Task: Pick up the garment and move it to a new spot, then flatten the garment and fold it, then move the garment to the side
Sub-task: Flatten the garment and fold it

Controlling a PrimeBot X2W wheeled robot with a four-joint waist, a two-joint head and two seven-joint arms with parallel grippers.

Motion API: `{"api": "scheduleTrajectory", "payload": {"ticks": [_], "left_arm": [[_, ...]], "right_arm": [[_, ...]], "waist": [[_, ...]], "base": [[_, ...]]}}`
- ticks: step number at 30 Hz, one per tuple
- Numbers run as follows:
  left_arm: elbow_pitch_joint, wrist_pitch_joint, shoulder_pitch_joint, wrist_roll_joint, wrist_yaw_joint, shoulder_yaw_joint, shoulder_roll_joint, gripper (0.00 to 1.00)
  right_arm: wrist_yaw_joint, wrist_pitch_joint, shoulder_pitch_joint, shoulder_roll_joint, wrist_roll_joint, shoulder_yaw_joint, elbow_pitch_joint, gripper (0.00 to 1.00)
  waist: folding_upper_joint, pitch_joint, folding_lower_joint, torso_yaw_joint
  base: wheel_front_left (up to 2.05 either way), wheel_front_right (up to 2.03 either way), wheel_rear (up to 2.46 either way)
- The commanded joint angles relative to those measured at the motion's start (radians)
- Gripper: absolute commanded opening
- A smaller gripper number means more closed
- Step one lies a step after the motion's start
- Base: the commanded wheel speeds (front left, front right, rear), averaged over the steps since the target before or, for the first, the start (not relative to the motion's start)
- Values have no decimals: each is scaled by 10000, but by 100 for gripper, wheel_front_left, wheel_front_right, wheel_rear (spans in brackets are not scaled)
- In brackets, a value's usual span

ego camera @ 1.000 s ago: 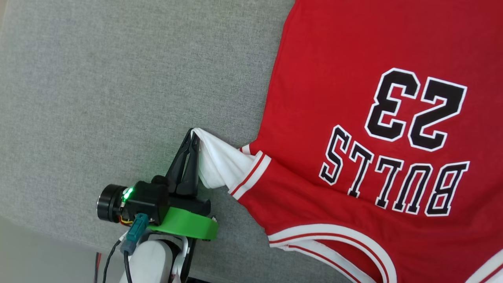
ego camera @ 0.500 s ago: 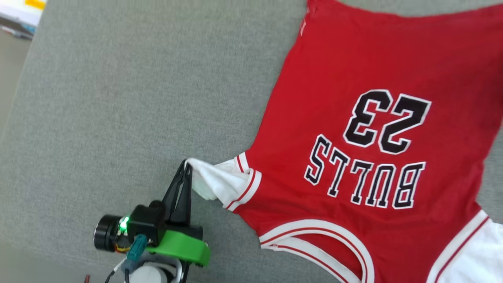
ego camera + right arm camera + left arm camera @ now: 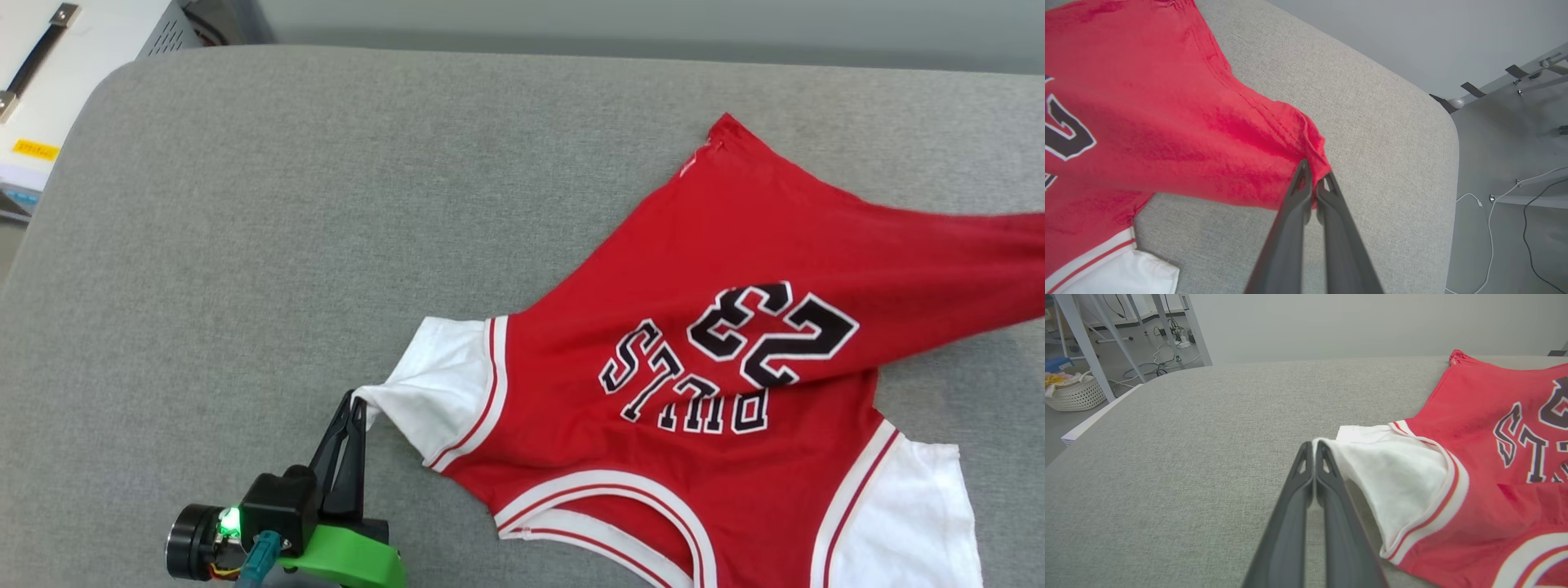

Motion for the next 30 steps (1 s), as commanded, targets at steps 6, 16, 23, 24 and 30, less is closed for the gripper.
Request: {"api": "scheduleTrajectory", "payload": {"ticks": [6,16,23,24,30], "left_arm": [[-46,-59,361,-115,91,122,138,0],[97,-59,303,-167,60,245,252,0],[232,-59,112,-140,-30,209,259,0],[238,-59,93,-135,-36,210,260,0],[189,-59,35,-88,-42,216,228,0]], "right_arm": [[-7,82,3159,787,-364,-1898,-698,0],[-7,796,6961,3397,-1276,-3941,-1041,0],[-7,797,7354,4437,-1686,-3909,-478,0],[-7,684,7278,4543,-1709,-3966,-505,0],[-7,-61,6468,4614,-2153,-4697,-1416,100]], "waist": [[-1,-597,0,-622],[-1,-536,0,-701],[-1,-418,0,-632],[-1,-402,0,-628],[-1,-337,0,-636]], "base": [[0,0,0],[0,0,0],[0,0,0],[0,0,0],[0,0,0]]}}
